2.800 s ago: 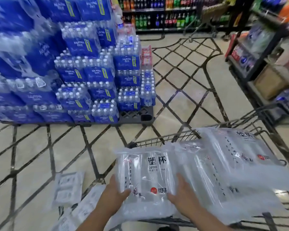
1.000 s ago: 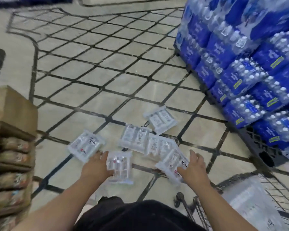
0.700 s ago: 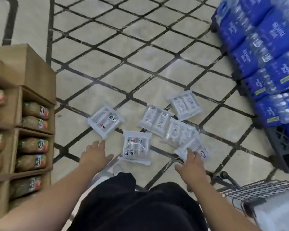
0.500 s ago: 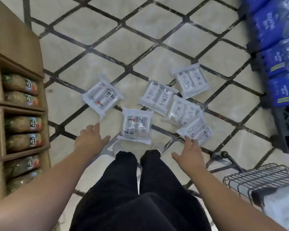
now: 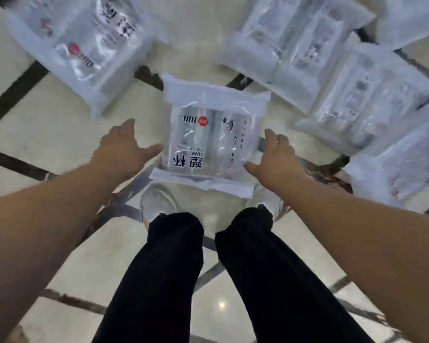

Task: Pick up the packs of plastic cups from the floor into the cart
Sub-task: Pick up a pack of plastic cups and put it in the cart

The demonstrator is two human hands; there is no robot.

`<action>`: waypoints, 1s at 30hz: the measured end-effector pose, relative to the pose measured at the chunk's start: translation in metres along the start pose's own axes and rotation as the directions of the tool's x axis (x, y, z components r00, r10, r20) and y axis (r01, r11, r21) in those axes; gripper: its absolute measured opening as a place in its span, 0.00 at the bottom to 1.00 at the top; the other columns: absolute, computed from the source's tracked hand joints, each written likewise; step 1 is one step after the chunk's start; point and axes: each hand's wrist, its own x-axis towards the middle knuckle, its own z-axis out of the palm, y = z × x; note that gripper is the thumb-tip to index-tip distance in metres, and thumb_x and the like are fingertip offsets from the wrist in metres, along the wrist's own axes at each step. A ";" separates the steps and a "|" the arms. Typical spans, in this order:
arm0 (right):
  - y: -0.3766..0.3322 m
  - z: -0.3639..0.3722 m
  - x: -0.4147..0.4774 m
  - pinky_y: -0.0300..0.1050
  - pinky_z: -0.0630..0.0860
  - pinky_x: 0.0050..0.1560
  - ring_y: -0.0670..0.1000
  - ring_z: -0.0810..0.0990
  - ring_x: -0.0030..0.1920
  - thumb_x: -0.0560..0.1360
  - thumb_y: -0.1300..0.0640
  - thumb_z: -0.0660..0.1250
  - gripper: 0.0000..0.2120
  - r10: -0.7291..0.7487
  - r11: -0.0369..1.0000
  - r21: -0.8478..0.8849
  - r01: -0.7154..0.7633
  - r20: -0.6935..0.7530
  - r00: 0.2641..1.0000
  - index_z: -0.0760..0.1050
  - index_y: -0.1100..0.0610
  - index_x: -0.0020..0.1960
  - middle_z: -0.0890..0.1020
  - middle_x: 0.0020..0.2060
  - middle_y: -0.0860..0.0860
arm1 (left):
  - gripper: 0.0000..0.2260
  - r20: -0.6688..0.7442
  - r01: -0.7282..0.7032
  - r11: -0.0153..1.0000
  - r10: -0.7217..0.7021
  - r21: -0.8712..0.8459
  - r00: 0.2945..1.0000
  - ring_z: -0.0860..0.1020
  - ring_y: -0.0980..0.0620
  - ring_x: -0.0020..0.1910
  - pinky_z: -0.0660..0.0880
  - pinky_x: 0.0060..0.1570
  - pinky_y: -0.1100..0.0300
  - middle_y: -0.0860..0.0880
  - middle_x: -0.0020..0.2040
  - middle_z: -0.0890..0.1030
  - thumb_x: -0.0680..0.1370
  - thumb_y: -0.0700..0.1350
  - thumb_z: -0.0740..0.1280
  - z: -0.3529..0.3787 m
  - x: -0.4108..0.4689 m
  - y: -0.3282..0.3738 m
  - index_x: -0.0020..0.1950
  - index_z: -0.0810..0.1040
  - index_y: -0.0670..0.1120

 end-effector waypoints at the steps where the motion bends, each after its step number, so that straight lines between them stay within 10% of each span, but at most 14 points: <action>1: 0.001 0.018 0.023 0.57 0.67 0.67 0.63 0.67 0.69 0.74 0.40 0.70 0.47 0.022 0.998 0.059 -0.023 0.004 1.000 0.46 0.56 0.79 0.64 0.70 0.61 | 0.42 0.006 -0.001 0.998 0.001 -0.066 1.000 0.66 0.37 0.72 0.65 0.69 0.43 0.38 0.75 0.63 0.74 0.63 0.69 0.019 0.023 0.000 0.80 0.54 0.46; 4: 0.001 0.060 0.067 0.45 0.71 0.62 0.61 0.72 0.65 0.71 0.44 0.74 0.51 0.107 0.948 0.297 -0.113 0.037 0.994 0.44 0.59 0.79 0.69 0.67 0.60 | 0.45 0.068 0.006 0.972 0.010 -0.236 0.998 0.70 0.40 0.68 0.69 0.64 0.51 0.42 0.73 0.67 0.74 0.60 0.71 0.063 0.067 0.008 0.80 0.50 0.46; 8: 0.004 0.084 0.076 0.25 0.67 0.30 0.48 0.74 0.45 0.67 0.58 0.76 0.46 0.132 0.830 0.555 -0.056 -0.098 0.986 0.51 0.57 0.75 0.72 0.54 0.52 | 0.43 0.043 0.036 0.916 -0.021 -0.400 0.999 0.70 0.50 0.53 0.69 0.32 0.64 0.48 0.64 0.70 0.74 0.54 0.74 0.089 0.079 0.019 0.78 0.51 0.49; 13: -0.018 0.033 0.011 0.42 0.74 0.60 0.49 0.72 0.63 0.66 0.54 0.76 0.55 0.063 0.786 0.618 0.014 -0.102 0.993 0.42 0.52 0.80 0.69 0.67 0.51 | 0.44 -0.035 0.040 0.896 -0.062 -0.441 0.997 0.72 0.44 0.62 0.67 0.55 0.57 0.43 0.69 0.70 0.70 0.57 0.76 0.042 0.014 0.010 0.77 0.54 0.49; 20: -0.077 -0.154 -0.194 0.18 0.64 0.40 0.36 0.66 0.44 0.69 0.59 0.76 0.41 -0.054 0.786 0.605 0.123 -0.131 0.990 0.55 0.52 0.72 0.66 0.49 0.42 | 0.38 -0.100 0.000 0.880 -0.054 -0.474 0.994 0.72 0.54 0.53 0.66 0.49 0.56 0.56 0.56 0.72 0.70 0.52 0.78 -0.160 -0.193 0.018 0.74 0.61 0.51; 26: -0.117 -0.304 -0.377 0.16 0.58 0.52 0.30 0.60 0.56 0.71 0.59 0.77 0.43 -0.140 0.715 0.644 0.272 -0.249 0.958 0.52 0.45 0.74 0.61 0.56 0.27 | 0.36 -0.223 -0.174 0.866 0.075 -0.469 0.972 0.79 0.49 0.55 0.76 0.55 0.47 0.54 0.58 0.77 0.67 0.55 0.78 -0.333 -0.361 0.023 0.70 0.64 0.57; 30: -0.125 -0.361 -0.454 0.36 0.67 0.59 0.43 0.68 0.63 0.69 0.53 0.78 0.47 -0.109 0.700 0.656 0.282 -0.292 0.950 0.50 0.48 0.77 0.68 0.64 0.41 | 0.36 -0.339 -0.316 0.827 0.163 -0.465 0.926 0.76 0.47 0.60 0.75 0.56 0.45 0.51 0.63 0.75 0.70 0.53 0.76 -0.388 -0.442 0.039 0.73 0.63 0.54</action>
